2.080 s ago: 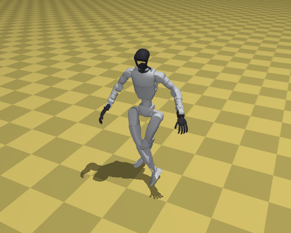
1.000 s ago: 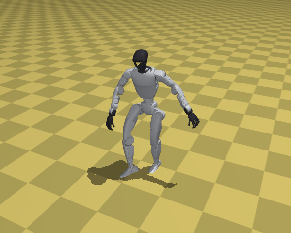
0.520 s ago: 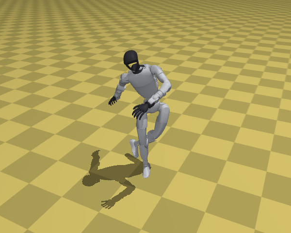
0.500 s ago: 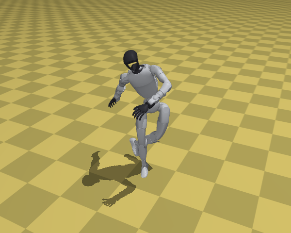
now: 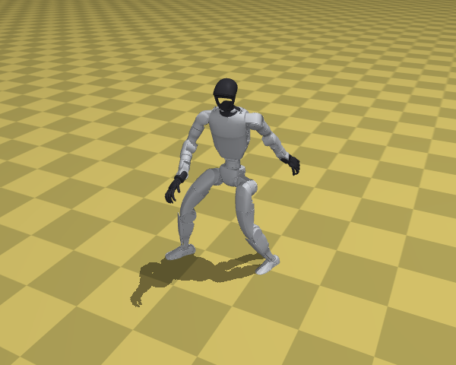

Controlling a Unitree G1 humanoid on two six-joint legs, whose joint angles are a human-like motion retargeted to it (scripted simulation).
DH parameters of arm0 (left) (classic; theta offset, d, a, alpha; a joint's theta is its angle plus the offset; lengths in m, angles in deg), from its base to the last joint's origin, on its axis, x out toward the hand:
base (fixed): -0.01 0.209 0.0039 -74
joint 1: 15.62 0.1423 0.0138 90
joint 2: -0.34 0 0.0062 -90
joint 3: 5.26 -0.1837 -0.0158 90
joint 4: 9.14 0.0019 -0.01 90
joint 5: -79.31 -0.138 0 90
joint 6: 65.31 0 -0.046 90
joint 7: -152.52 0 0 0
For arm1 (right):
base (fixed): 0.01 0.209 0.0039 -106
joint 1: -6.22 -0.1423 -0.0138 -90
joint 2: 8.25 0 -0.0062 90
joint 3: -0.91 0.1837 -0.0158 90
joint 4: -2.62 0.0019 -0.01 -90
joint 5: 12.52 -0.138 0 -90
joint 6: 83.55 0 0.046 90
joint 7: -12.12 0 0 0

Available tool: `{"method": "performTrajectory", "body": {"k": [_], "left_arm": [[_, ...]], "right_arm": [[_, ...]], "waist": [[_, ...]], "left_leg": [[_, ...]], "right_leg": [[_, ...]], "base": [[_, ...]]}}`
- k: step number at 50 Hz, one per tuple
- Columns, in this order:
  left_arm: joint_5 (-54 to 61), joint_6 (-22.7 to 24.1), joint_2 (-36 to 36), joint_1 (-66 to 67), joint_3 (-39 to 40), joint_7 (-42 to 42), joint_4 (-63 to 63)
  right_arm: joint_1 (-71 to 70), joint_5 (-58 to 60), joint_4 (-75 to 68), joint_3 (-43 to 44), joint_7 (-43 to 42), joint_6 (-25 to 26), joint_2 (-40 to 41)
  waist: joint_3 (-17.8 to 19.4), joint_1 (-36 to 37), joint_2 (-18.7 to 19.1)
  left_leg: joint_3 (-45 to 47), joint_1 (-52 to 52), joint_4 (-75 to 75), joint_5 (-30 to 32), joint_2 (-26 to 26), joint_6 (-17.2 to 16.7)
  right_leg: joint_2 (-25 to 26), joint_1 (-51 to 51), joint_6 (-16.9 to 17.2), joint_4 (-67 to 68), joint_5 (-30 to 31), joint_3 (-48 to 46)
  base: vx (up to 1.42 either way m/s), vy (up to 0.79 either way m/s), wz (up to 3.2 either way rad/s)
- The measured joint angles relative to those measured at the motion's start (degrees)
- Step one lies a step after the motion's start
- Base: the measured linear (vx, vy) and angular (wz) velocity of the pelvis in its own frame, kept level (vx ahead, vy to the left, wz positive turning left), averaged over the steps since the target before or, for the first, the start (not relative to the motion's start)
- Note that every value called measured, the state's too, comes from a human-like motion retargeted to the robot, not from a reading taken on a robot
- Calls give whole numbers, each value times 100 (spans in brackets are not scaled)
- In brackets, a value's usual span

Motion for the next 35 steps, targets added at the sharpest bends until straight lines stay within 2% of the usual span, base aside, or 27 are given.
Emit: {"method": "performTrajectory", "body": {"k": [2, 5, 7, 10, 12, 15, 18, 21, 23, 25, 27, 28, 30, 31, 33, 35], "left_arm": [[-432, -43, 62, -16, 42, -290, -127], [-300, 128, 278, 39, 185, -682, -696], [-155, 212, 539, -145, 133, -900, -947], [-119, 142, 1101, -845, -227, -986, -1208], [-215, 135, 1561, -1486, -534, -969, -1499], [-247, 202, 2312, -2504, -1116, -830, -2297], [-42, 316, 3085, -3640, -2005, -526, -3362], [153, 512, 3579, -4701, -2908, -205, -4295], [330, 667, 3638, -5390, -3460, -2, -4781], [596, 850, 3496, -6027, -3960, 227, -5203], [876, 1002, 3255, -6564, -4362, 395, -5634], [996, 1045, 3125, -6821, -4499, 421, -5859], [1116, 1150, 3229, -6722, -4562, 265, -6507], [1141, 1140, 3158, -6513, -4446, 170, -6697], [1146, 1120, 3098, -5901, -4167, 51, -6976], [992, 1099, 3076, -5001, -3837, 43, -7053]], "right_arm": [[370, 360, -532, 66, 304, 77, -121], [954, 489, -1583, 91, 904, 134, -42], [1346, 245, -2269, 224, 1246, 122, -8], [1919, -258, -3074, 516, 1447, 208, -104], [2382, -530, -3349, 734, 1392, 239, -200], [3226, -989, -3386, 1131, 1193, 254, -290], [4153, -1725, -3139, 1705, 961, 181, -238], [4960, -2454, -2993, 2333, 884, 57, -204], [5399, -2875, -2963, 2838, 910, 1, -224], [5721, -3282, -3015, 3349, 959, -6, -256], [5865, -3668, -3195, 3715, 986, 69, -269], [5839, -3816, -3341, 3863, 984, 143, -250], [5914, -3775, -3556, 3848, 886, 220, 95], [5725, -3603, -3707, 3817, 764, 302, 46], [5287, -3173, -3870, 3658, 499, 368, -24], [4699, -2661, -3841, 3383, 254, 322, -117]], "waist": [[-68, 199, -35], [-366, 455, -162], [-572, 407, -238], [-628, 108, -328], [-589, -220, -363], [-460, -820, -365], [-446, -1349, -303], [-621, -2114, 98], [-693, -2806, 555], [-680, -3478, 1058], [-596, -3883, 1469], [-619, -4079, 1612], [-1331, -4174, 1782], [-1214, -4281, 1788], [-1109, -4389, 1754], [-1071, -4287, 1689]], "left_leg": [[264, -100, -10, 163, -311, -1], [727, -226, -358, 520, -581, -199], [797, -425, -552, 735, -744, -236], [517, -699, -864, 1164, -1143, -169], [155, -835, -1059, 1403, -1466, -121], [-569, -780, -1483, 1794, -2001, -104], [-1183, -668, -1925, 2206, -2429, -242], [-1869, -462, -2273, 2659, -2697, -571], [-2410, -187, -2399, 2749, -2782, -949], [-2408, 103, -2346, 2541, -2788, -1266], [-729, 40, -1794, 2516, -2778, -1268], [564, -367, -1115, 2635, -2721, -1268], [3127, -1752, 1063, 2601, -1867, -1268], [3770, -1559, 2013, 2437, -1266, -1189], [4414, -1467, 3618, 2288, -397, -877], [4080, -1801, 4695, 2287, -51, -813]], "right_leg": [[362, -253, 81, 401, -533, -330], [1470, -381, 350, 193, -591, -743], [2061, -265, 464, -77, -708, -1439], [2772, -1, 609, -467, -706, -2255], [3180, 94, 676, -676, -540, -2420], [3722, 200, 924, -947, -166, -2148], [4219, 279, 1026, -1278, 248, -1693], [4497, 427, 1026, -1685, 476, -1218], [4620, 574, 1026, -2087, 286, -489], [4596, 803, 1026, -2372, -112, 189], [4285, 999, 1026, -2296, -423, 139], [3931, 931, 1026, -2179, -507, -178], [3338, 527, 1026, -2168, -588, -691], [3163, 820, 1026, -1880, -926, -717], [2790, 1181, 1025, -1389, -1411, -644], [2543, 1392, 1016, -1112, -1653, -394]], "base": [[-32, 84, -108], [-29, 71, -105], [-31, 66, -19], [-33, 63, 92], [-29, 63, 185], [-19, 66, 237], [-7, 62, 230], [12, 71, 263], [35, 75, 337], [55, 82, 327], [49, 105, 271], [33, 102, 288], [44, 78, 255], [71, 59, 149], [73, 61, 49], [59, 60, -54]]}}
